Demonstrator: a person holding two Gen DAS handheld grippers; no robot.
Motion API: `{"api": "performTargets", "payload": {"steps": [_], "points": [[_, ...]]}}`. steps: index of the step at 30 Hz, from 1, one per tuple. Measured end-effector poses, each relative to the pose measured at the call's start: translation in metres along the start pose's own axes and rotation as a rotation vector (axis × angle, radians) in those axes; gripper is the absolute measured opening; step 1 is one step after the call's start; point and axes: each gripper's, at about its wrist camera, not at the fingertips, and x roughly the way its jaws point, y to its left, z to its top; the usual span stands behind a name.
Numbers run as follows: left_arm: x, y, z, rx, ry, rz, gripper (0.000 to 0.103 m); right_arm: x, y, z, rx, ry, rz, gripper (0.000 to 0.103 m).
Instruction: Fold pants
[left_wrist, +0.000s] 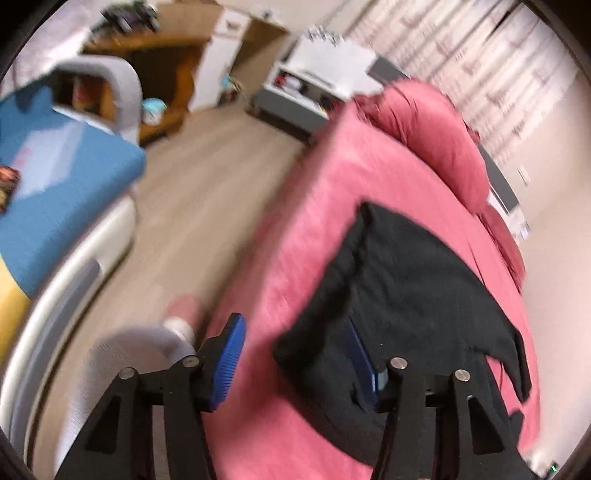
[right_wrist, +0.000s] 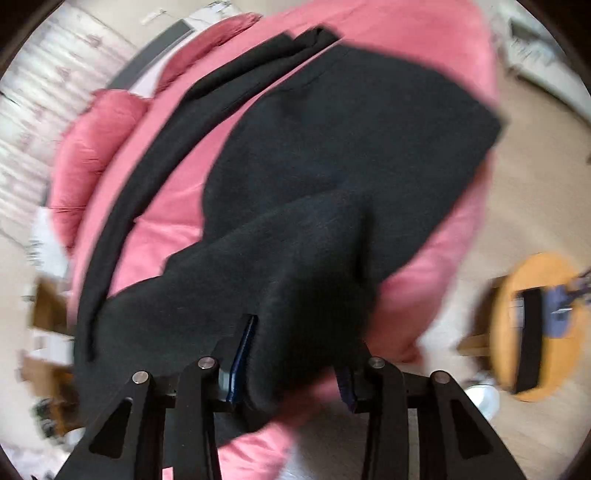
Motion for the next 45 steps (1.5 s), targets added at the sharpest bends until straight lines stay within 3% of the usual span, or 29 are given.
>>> {"api": "performTargets", "payload": {"steps": [4,8,10,12,14,19,22,24,25,26,27,30,33,37,39,41,45], "points": [[0.014,-0.016,0.028,0.026,-0.012,0.001,0.059,-0.042,0.019,-0.006,-0.087,-0.230,-0.183,0.040],[0.045,-0.062,0.050,0.169,0.004,-0.028,0.064,-0.065,0.071,-0.021,-0.284,-0.405,-0.116,0.040],[0.066,-0.085,0.060,0.233,0.026,-0.021,0.064,-0.057,0.099,-0.029,-0.383,-0.369,0.009,0.040],[0.089,-0.105,0.072,0.265,0.049,-0.010,0.064,-0.038,0.121,-0.035,-0.458,-0.256,0.143,0.040],[0.114,-0.121,0.083,0.294,0.082,-0.008,0.063,-0.015,0.144,-0.049,-0.524,-0.156,0.214,0.040],[0.171,-0.138,0.100,0.287,0.188,0.026,0.062,0.037,0.183,-0.075,-0.651,0.013,0.269,0.040],[0.199,-0.140,0.103,0.242,0.258,0.022,0.060,0.051,0.191,-0.090,-0.685,0.054,0.260,0.040],[0.209,-0.147,0.101,0.251,0.278,0.014,0.037,0.055,0.193,-0.093,-0.690,0.072,0.264,0.041],[0.209,-0.152,0.101,0.276,0.266,0.031,0.031,0.056,0.193,-0.093,-0.692,0.071,0.260,0.041],[0.207,-0.156,0.101,0.293,0.243,0.038,0.014,0.057,0.193,-0.092,-0.693,0.071,0.259,0.041],[0.204,-0.160,0.102,0.316,0.215,0.060,0.004,0.051,0.190,-0.093,-0.690,0.072,0.259,0.041],[0.188,-0.162,0.118,0.291,0.119,0.041,0.004,0.048,0.189,-0.091,-0.675,0.062,0.256,0.040],[0.183,-0.160,0.137,0.222,0.075,0.019,0.004,0.045,0.193,-0.085,-0.648,0.062,0.280,0.041],[0.185,-0.167,0.149,0.223,0.010,0.030,0.004,0.033,0.207,-0.087,-0.647,0.049,0.337,0.040],[0.189,-0.164,0.156,0.211,-0.027,0.057,0.002,0.026,0.215,-0.087,-0.661,0.040,0.372,0.041],[0.194,-0.154,0.170,0.186,-0.114,0.176,0.000,0.019,0.222,-0.086,-0.693,0.036,0.411,0.040],[0.208,-0.120,0.195,0.067,-0.037,0.147,0.000,0.031,0.248,-0.058,-0.659,0.043,0.479,0.040]]}}
